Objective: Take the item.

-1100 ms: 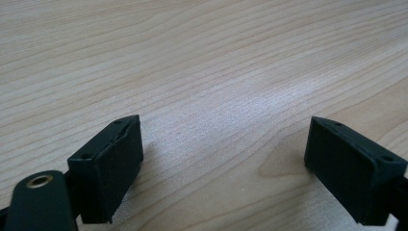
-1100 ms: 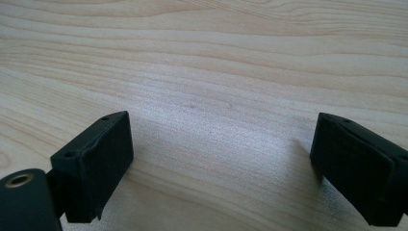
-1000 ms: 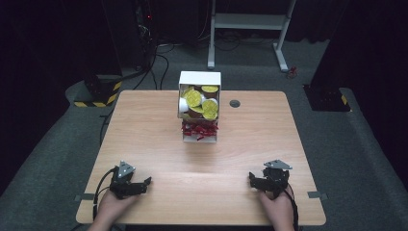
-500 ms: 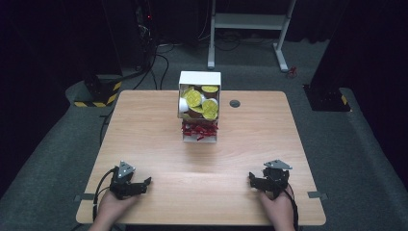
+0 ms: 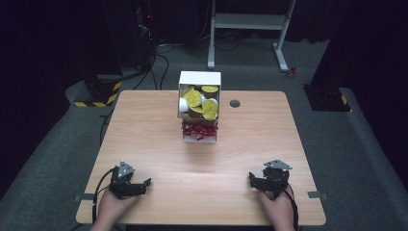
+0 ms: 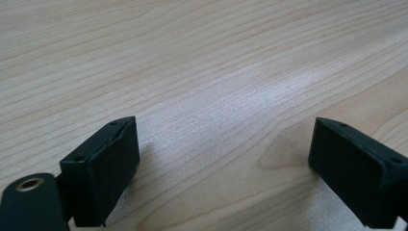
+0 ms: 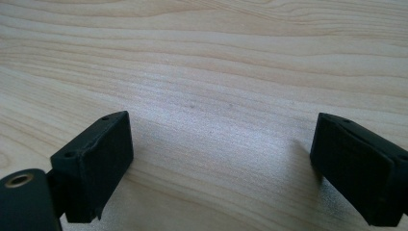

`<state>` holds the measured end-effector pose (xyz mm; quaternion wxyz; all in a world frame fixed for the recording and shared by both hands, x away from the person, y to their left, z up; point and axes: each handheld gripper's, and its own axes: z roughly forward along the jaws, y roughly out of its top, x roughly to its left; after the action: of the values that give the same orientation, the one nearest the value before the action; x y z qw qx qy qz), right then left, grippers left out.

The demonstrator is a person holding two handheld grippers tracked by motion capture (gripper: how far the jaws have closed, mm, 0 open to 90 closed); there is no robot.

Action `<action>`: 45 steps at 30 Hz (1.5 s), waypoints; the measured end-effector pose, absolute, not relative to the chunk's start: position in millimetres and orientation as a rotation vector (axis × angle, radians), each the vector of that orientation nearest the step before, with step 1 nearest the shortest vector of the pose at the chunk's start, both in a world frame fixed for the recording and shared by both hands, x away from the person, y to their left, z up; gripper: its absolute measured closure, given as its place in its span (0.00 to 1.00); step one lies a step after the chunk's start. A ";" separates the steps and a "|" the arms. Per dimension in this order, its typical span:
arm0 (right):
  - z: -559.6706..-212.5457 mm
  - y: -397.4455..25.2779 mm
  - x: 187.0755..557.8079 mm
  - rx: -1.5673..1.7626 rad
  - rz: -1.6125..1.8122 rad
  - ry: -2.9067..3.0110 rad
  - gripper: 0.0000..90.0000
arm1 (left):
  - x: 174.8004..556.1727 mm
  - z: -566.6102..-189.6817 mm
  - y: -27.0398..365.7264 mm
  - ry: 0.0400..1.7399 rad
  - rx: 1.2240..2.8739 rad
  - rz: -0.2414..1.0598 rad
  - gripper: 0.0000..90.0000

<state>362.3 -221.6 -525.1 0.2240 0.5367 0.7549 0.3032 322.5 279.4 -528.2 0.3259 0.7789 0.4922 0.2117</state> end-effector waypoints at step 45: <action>-525.0 -221.8 362.9 1.474 0.844 2.097 0.08 | 323.6 -492.0 267.6 1.276 1.810 0.525 0.16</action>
<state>362.9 -221.8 -525.0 0.2194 0.5329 0.7581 0.3052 323.6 267.6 -492.0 0.4195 0.7219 0.5089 0.2095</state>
